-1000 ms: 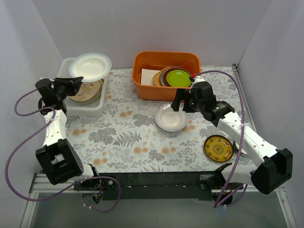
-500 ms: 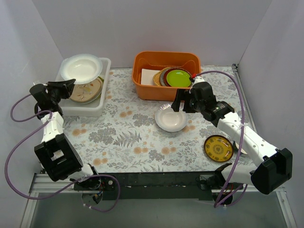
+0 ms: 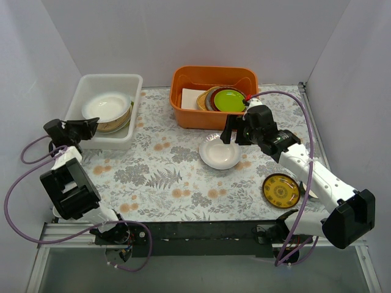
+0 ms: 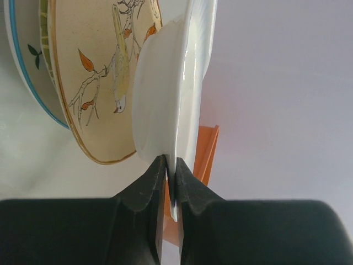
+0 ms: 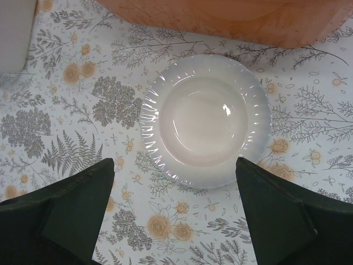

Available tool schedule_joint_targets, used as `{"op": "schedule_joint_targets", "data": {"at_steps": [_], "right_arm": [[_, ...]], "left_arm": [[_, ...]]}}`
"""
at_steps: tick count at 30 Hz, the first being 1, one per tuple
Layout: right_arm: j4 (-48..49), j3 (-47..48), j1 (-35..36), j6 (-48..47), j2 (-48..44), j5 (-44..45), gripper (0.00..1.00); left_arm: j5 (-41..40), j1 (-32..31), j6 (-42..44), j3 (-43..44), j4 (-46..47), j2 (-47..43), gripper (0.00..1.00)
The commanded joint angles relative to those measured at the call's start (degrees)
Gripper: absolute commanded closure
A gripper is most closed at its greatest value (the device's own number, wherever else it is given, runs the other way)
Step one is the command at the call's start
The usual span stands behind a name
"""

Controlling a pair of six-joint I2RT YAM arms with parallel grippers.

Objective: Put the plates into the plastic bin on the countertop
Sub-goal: Place the plate in the plastic bin.

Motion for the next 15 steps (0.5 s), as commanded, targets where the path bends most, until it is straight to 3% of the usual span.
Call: {"op": "schedule_joint_targets", "data": {"at_steps": [1, 15], "right_arm": [[1.2, 0.1, -0.4, -1.0, 0.2, -0.4, 0.02], [1.2, -0.2, -0.7, -1.0, 0.7, -0.9, 0.02]], "left_arm": [[3.4, 0.6, 0.9, 0.8, 7.3, -0.9, 1.00], [3.2, 0.6, 3.4, -1.1, 7.7, 1.9, 1.00]]}}
